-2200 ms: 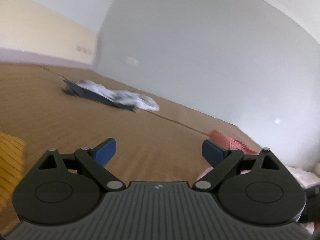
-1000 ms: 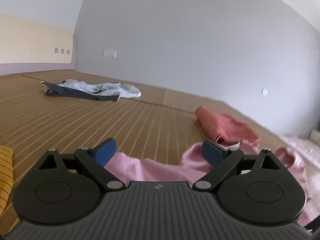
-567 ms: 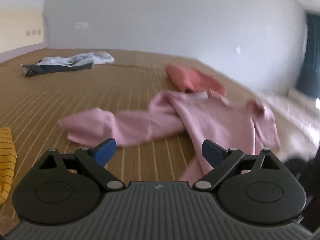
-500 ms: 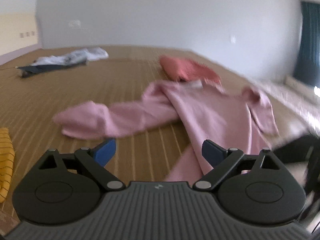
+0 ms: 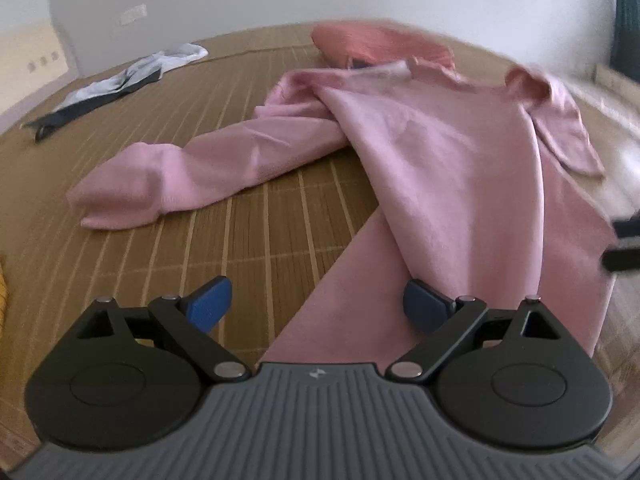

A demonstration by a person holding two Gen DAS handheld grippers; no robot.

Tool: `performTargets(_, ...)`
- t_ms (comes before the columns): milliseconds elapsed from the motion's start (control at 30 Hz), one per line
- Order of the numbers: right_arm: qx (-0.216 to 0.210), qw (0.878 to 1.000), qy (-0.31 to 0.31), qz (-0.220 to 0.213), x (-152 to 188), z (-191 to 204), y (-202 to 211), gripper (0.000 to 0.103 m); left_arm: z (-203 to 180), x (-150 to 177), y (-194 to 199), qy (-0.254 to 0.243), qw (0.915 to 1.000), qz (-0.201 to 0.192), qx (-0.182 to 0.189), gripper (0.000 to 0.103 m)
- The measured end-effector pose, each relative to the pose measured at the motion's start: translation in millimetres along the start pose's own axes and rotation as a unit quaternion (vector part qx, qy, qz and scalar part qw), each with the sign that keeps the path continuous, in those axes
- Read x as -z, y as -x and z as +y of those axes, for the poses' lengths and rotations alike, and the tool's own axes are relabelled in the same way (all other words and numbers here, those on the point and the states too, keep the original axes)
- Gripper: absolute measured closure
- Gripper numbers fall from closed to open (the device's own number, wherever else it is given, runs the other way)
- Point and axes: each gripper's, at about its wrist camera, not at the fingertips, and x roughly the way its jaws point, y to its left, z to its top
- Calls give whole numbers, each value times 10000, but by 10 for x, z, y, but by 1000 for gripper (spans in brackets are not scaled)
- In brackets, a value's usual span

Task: Fold clothes

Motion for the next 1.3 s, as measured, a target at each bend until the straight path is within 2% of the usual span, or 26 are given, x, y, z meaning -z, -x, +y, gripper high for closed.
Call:
performTargets(33, 17, 10000, 71, 22, -15, 25, -51, 75, 20, 31, 6, 131, 9999, -47, 60, 7)
performTargets(67, 19, 9999, 121, 53, -35, 36, -94, 89, 37, 45, -5, 227, 9997, -37, 98, 7)
performTargets(100, -20, 9999, 87, 111, -71, 14, -87, 91, 36, 51, -12, 240, 9997, -31, 105, 7)
performTargets(133, -54, 9999, -4, 130, -107, 13, 1, 92, 21, 52, -19, 188, 9998, -46, 104, 7)
performTargets(233, -10, 9997, -171, -198, -244, -57, 389, 93, -22, 57, -48, 97, 9998, -68, 184, 7)
performTargets(333, 279, 9981, -156, -519, -411, -157, 861, 93, -100, 59, -68, -109, 9996, -91, 256, 7)
performTargets(400, 433, 9979, -126, -461, -469, -212, 1059, 93, -142, 52, -70, -159, 9984, -128, 523, 7)
performTargets(467, 838, 9957, -10, -388, -472, -227, 1151, 93, -186, 47, -55, -208, 9971, -199, 701, 7)
performTargets(533, 1235, 9922, 38, -155, -415, -281, 1109, 91, -221, 48, -21, -317, 9953, -289, 865, 7)
performTargets(567, 1368, 9906, -21, -58, -381, -326, 1075, 86, -224, 48, -1, -347, 9942, -327, 960, 7)
performTargets(633, 1463, 9890, -225, 71, -322, -390, 1001, 82, -212, 48, 26, -336, 9929, -373, 1082, 7)
performTargets(667, 1571, 9872, -254, 75, -301, -393, 980, 75, -200, 46, 33, -305, 9930, -399, 1073, 7)
performTargets(700, 1685, 9853, -286, 65, -285, -396, 964, 62, -186, 42, 40, -270, 9930, -425, 1069, 7)
performTargets(767, 2006, 9790, -359, -99, -308, -406, 955, 56, -151, 32, 47, -165, 9928, -476, 1086, 7)
performTargets(900, 2451, 9686, -285, -307, -464, -591, 779, 51, -169, 18, 48, -98, 9914, -606, 1157, 7)
performTargets(1000, 2783, 9601, -194, -168, -653, -815, 483, 49, -228, 50, 94, -337, 9896, -681, 1223, 7)
performTargets(1100, 2781, 9588, -564, 103, -818, -1194, 152, 48, -269, 63, 99, -529, 9888, -700, 1209, 7)
performTargets(1167, 2793, 9575, -645, 306, -909, -1300, -24, 44, -275, 73, 87, -558, 9890, -654, 1201, 7)
performTargets(1233, 2815, 9581, -346, 398, -963, -1241, -151, 49, -276, 77, 71, -570, 9896, -602, 1179, 7)
performTargets(1300, 2873, 9565, 125, 500, -979, -1152, -248, 88, -272, 85, 59, -589, 9898, -568, 1169, 7)
